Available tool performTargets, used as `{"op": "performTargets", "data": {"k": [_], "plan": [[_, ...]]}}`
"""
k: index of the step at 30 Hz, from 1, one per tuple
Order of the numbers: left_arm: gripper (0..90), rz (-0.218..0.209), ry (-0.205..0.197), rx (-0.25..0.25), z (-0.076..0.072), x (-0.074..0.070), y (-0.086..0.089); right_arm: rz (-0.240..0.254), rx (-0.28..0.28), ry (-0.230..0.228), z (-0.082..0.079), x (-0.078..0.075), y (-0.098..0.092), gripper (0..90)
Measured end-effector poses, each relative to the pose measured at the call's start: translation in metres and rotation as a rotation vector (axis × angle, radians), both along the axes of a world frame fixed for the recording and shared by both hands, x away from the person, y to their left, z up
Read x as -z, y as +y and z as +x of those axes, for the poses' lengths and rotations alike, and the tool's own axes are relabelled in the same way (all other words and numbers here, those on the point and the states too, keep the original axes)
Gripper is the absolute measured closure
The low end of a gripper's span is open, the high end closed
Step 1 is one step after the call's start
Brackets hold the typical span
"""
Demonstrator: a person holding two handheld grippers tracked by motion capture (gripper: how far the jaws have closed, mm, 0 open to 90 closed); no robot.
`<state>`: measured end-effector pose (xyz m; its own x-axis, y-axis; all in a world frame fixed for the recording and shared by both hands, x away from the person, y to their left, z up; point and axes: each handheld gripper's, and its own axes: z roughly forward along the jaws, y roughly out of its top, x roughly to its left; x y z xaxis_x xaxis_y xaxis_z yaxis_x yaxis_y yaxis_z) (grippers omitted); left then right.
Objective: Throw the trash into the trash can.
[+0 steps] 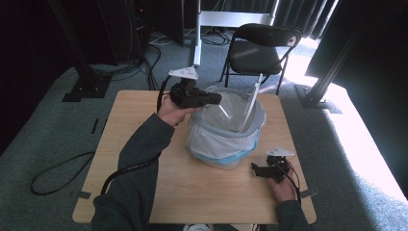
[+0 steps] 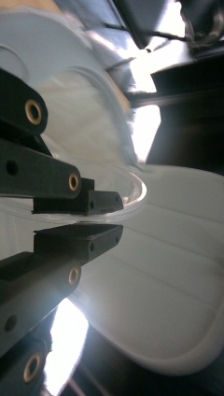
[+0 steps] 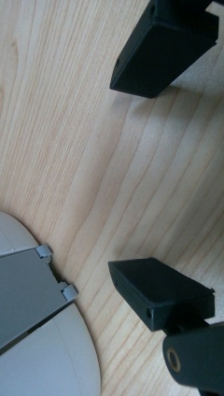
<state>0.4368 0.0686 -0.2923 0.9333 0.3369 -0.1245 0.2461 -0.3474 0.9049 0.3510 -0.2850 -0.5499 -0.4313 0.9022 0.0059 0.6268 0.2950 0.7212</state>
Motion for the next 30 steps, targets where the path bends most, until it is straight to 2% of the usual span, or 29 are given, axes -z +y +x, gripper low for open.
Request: {"op": "performTargets", "data": {"k": [2,3,5,6,7,9,12,14,16,18,19,22,23,25,26,27,28,30], "plan": [[72.4,0.044,-0.014,-0.060,0.003,0.005,-0.001,0.000,0.000,0.000,0.000,0.000,0.000,11.3],[75.6,0.074,-0.037,-0.077,0.003,0.008,-0.002,0.000,0.000,0.000,0.000,0.000,0.000,11.3],[78.1,0.077,-0.043,-0.072,0.004,0.009,-0.003,0.000,0.000,0.000,0.000,0.000,0.000,11.4],[80.7,0.100,-0.056,-0.080,0.004,0.010,-0.004,0.001,0.001,0.001,0.000,0.000,0.000,11.3],[82.7,0.118,-0.055,-0.076,0.004,0.011,-0.004,0.001,0.001,0.000,0.000,0.000,0.000,11.4],[83.1,0.120,-0.046,-0.087,0.005,0.013,-0.003,0.001,0.001,0.000,0.000,0.000,0.000,11.3],[82.1,0.172,-0.078,-0.134,0.006,0.014,0.000,0.000,0.000,0.000,0.000,0.000,0.000,11.3],[79.5,0.175,-0.093,-0.143,0.006,0.015,-0.001,0.000,0.001,0.000,0.000,0.000,0.000,11.4],[82.4,0.193,-0.124,-0.111,0.003,0.016,-0.003,-0.001,-0.001,0.000,0.000,0.000,0.000,11.4],[83.4,0.178,-0.108,-0.074,0.001,0.017,-0.005,-0.001,-0.001,-0.001,0.000,0.000,0.000,11.3],[83.6,0.168,-0.114,-0.066,-0.001,0.015,-0.005,-0.001,-0.001,0.000,0.000,0.000,0.000,11.3],[83.9,0.087,-0.100,-0.033,-0.005,0.006,0.000,-0.001,-0.001,0.000,0.000,0.000,0.000,11.3],[83.8,0.049,-0.082,-0.011,-0.005,0.003,0.002,0.000,-0.001,0.000,0.000,0.000,0.000,11.3],[83.8,-0.010,-0.039,0.001,-0.003,-0.001,0.007,-0.001,-0.001,0.000,0.000,0.000,0.000,11.3],[83.8,-0.026,-0.017,0.004,-0.002,-0.002,0.009,-0.001,-0.001,0.000,0.000,0.000,0.000,11.3],[83.4,-0.014,0.007,0.003,0.001,-0.001,0.010,-0.001,-0.001,0.000,0.000,0.000,0.000,11.3],[82.0,0.019,0.022,-0.017,0.004,0.001,0.009,-0.001,-0.002,0.000,0.000,0.000,0.000,11.3],[62.1,0.039,0.021,-0.096,0.008,0.004,0.010,-0.001,-0.002,0.000,0.000,0.000,0.000,11.4]]}}
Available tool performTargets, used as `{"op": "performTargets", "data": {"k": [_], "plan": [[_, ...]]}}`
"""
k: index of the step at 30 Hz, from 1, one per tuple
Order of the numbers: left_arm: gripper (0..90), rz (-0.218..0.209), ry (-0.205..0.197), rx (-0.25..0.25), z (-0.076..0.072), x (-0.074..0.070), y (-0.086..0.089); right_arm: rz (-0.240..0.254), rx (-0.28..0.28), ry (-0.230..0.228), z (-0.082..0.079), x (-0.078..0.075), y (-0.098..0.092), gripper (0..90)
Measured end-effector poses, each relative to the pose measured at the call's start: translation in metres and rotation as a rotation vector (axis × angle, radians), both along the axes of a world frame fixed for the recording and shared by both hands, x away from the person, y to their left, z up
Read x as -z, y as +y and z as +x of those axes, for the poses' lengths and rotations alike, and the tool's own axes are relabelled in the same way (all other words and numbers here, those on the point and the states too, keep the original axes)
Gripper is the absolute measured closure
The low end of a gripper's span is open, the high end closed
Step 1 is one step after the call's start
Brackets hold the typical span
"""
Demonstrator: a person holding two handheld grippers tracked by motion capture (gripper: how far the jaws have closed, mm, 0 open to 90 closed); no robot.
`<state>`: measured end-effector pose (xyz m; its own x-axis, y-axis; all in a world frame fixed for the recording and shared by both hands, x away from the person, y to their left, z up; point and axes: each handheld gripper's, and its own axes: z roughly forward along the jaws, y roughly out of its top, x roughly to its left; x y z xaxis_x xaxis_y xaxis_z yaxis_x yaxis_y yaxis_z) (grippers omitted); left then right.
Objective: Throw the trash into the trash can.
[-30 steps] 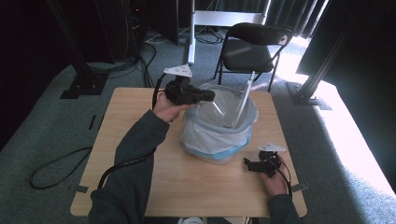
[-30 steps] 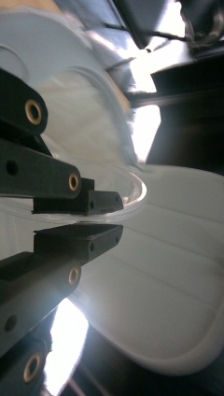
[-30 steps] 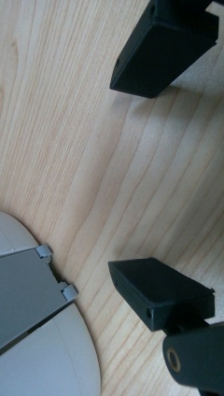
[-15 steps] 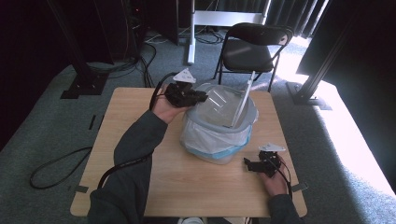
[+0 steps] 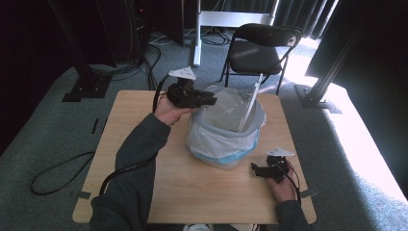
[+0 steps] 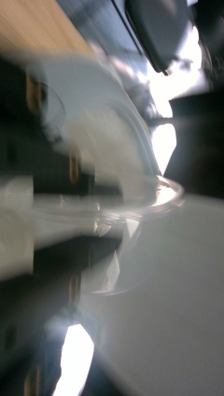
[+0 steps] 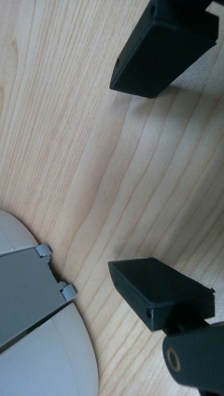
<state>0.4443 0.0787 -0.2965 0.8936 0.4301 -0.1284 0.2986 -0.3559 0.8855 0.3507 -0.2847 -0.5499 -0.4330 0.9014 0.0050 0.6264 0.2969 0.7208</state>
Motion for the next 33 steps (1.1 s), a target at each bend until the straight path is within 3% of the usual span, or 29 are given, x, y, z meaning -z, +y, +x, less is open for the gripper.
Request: {"op": "performTargets", "data": {"k": [5,8,10,12,17,26,33], "plan": [[61.3,0.007,-0.038,-0.046,0.001,0.003,-0.003,0.001,0.000,0.000,0.000,0.000,0.000,11.3],[69.1,0.023,-0.045,0.006,-0.001,0.005,-0.008,0.000,0.000,0.000,0.000,0.000,0.000,11.3],[71.6,0.051,-0.072,0.002,-0.005,0.005,-0.012,0.000,0.000,0.000,0.000,0.000,0.000,11.3],[68.7,0.028,-0.072,0.007,-0.005,0.002,-0.011,0.000,0.000,0.000,0.000,0.000,0.000,11.3],[60.8,0.033,-0.087,-0.046,-0.001,0.000,-0.004,0.000,-0.001,0.000,0.000,0.000,0.000,11.3],[58.6,0.023,-0.084,-0.114,0.005,0.008,0.011,0.000,0.000,-0.001,0.000,0.000,0.000,11.3],[52.3,0.008,-0.091,-0.124,0.004,0.006,0.011,0.000,0.000,-0.001,0.000,0.000,0.000,11.3]]}}
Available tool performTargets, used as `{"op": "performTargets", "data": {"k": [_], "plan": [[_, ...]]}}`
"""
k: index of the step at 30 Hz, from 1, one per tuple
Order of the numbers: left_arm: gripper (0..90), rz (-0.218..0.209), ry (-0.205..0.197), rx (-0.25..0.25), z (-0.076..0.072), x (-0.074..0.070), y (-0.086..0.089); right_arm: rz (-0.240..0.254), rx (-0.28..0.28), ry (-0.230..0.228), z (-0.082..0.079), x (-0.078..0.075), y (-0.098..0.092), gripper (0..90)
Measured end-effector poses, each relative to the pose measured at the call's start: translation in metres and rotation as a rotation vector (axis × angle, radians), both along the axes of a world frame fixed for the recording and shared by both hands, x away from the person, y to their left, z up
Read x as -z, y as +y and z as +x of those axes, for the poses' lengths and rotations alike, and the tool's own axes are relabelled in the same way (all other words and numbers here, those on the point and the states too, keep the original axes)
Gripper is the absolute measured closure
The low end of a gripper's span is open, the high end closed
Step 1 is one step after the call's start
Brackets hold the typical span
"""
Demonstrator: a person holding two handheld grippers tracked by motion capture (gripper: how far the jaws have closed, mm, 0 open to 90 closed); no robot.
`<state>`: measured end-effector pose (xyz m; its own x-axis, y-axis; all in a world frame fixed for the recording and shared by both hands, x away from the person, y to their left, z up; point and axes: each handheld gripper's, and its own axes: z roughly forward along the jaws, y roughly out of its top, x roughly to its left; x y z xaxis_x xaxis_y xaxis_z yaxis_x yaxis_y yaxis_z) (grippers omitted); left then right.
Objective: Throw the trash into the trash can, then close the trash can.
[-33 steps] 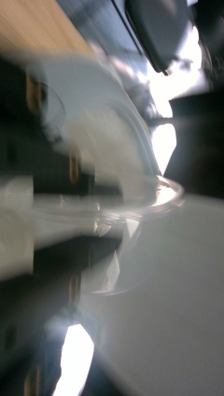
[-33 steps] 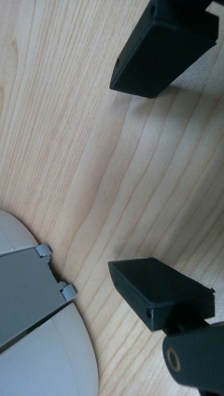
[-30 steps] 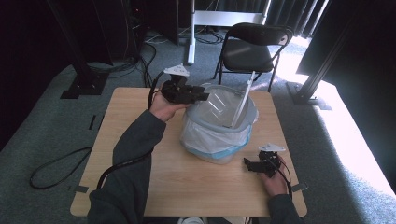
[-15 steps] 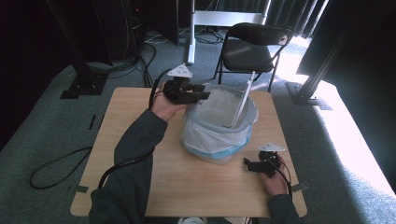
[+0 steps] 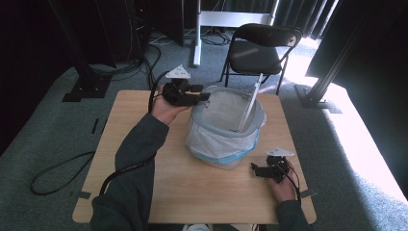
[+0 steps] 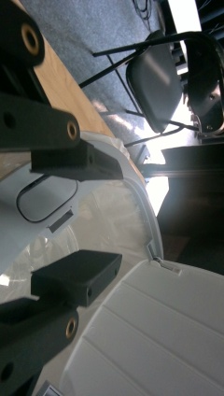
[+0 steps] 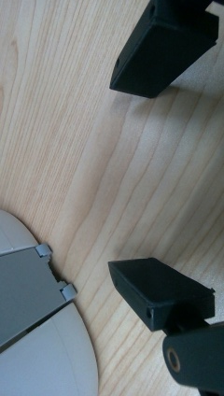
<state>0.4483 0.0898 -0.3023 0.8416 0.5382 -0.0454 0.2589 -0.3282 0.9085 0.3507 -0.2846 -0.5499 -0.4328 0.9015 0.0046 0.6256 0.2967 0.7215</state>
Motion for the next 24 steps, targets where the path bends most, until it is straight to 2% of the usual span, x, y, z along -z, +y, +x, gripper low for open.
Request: {"op": "performTargets", "data": {"k": [3,4,8,12,14,15,18,19,22,24], "plan": [[52.2,-0.037,-0.020,0.029,-0.007,-0.007,-0.003,0.000,-0.001,0.001,0.000,0.000,0.000,11.3],[51.7,-0.037,-0.020,0.029,-0.007,-0.007,-0.003,0.000,-0.001,0.001,0.000,0.000,0.000,11.3],[51.7,-0.073,-0.050,0.104,-0.019,-0.029,-0.016,0.000,-0.002,0.001,0.000,0.000,0.000,11.3],[51.8,-0.077,-0.087,0.149,-0.029,-0.048,-0.030,0.000,-0.002,0.001,0.000,0.000,0.000,11.3],[51.7,-0.077,-0.087,0.149,-0.029,-0.048,-0.030,0.000,-0.002,0.001,0.000,0.000,0.000,11.3],[51.7,-0.084,-0.096,0.180,-0.035,-0.062,-0.043,0.000,-0.001,0.001,0.000,0.000,0.000,11.3],[52.2,-0.078,-0.103,0.210,-0.039,-0.073,-0.059,-0.001,-0.002,0.000,0.000,0.000,0.000,11.3],[53.7,-0.079,-0.111,0.219,-0.040,-0.076,-0.064,0.000,-0.001,0.001,0.000,0.000,0.000,11.4],[71.4,-0.077,-0.138,0.256,-0.045,-0.086,-0.076,0.000,-0.002,0.001,0.000,0.000,0.000,11.3],[78.3,-0.073,-0.151,0.274,-0.048,-0.091,-0.084,0.001,-0.001,0.002,0.000,0.000,0.000,11.3]]}}
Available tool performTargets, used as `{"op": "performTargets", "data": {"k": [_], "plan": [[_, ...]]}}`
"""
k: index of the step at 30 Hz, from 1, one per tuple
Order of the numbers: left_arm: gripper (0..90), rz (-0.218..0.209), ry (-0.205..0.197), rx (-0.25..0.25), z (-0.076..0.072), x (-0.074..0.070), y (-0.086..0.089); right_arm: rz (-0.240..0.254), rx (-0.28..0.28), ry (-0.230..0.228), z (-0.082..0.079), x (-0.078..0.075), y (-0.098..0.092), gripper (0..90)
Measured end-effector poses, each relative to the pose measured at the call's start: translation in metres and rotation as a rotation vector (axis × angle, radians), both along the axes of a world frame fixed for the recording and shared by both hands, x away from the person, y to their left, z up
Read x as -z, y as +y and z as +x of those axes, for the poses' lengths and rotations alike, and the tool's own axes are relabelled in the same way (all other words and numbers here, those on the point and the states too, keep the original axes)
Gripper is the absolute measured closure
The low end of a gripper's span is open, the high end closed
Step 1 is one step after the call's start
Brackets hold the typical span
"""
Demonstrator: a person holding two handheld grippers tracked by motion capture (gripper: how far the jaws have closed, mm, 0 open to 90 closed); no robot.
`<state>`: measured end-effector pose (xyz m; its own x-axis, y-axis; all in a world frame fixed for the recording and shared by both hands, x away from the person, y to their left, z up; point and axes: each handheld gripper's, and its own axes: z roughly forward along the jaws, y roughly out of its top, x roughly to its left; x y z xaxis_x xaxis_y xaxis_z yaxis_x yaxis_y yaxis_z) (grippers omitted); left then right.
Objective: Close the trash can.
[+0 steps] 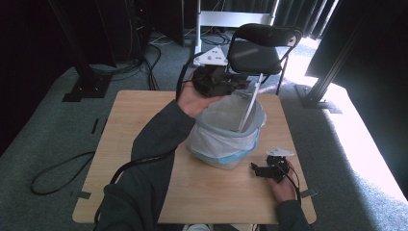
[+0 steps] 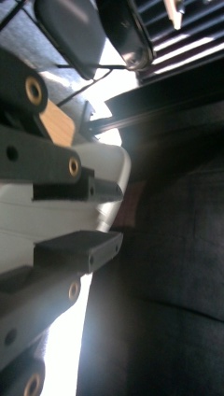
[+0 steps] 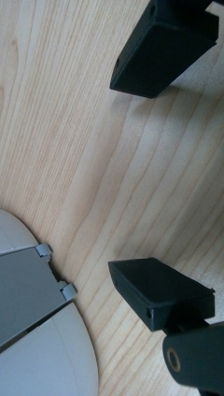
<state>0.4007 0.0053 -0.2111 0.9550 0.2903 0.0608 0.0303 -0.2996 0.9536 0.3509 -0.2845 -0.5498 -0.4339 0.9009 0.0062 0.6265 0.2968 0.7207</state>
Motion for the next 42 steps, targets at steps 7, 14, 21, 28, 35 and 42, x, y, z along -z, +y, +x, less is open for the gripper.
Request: {"op": "performTargets", "data": {"k": [7,14,21,28,35,42], "plan": [[82.8,0.052,-0.025,0.034,-0.004,-0.005,-0.034,0.000,0.000,-0.001,0.000,0.000,0.000,11.3],[84.7,0.167,-0.078,-0.039,-0.002,0.006,-0.035,-0.002,-0.004,-0.001,0.000,0.000,0.000,11.3],[88.7,0.206,-0.023,-0.132,0.017,0.041,0.009,-0.003,-0.004,-0.002,0.000,0.000,0.000,11.3],[90.0,0.179,0.127,-0.192,0.045,0.101,0.055,-0.003,0.002,-0.002,-0.001,0.000,0.000,11.4],[90.0,0.118,0.171,-0.227,0.053,0.112,0.077,-0.001,0.004,-0.003,-0.002,0.000,0.001,11.4],[87.2,0.014,0.172,-0.232,0.053,0.113,0.084,-0.001,0.003,-0.003,-0.002,0.000,0.001,11.4]]}}
